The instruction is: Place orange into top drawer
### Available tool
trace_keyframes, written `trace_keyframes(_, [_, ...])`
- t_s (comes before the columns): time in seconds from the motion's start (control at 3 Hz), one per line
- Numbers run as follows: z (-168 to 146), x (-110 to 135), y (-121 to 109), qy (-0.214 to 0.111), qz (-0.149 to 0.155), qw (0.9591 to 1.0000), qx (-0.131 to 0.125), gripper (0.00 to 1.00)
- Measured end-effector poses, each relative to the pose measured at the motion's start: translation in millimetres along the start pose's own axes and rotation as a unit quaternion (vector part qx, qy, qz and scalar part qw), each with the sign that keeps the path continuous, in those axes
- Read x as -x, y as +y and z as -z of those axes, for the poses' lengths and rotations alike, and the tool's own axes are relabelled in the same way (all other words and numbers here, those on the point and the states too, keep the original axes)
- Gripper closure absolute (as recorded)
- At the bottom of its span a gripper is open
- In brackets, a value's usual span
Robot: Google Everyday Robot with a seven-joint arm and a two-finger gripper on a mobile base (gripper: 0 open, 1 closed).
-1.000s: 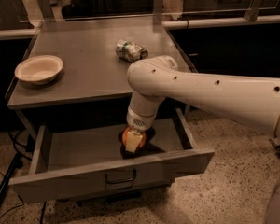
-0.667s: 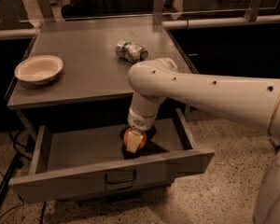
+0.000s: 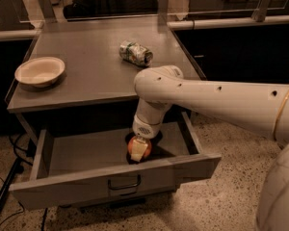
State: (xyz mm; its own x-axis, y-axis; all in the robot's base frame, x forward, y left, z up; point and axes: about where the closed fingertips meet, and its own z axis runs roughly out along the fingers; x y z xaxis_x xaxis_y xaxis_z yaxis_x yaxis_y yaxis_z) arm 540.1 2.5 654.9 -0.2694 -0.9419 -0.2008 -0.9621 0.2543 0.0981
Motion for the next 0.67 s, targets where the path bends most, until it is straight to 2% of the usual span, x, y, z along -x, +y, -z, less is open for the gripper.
trace_keyframes(0.67, [-9.0, 1.6, -17.7, 0.003, -0.03, 0.9996, -0.001, 1.0])
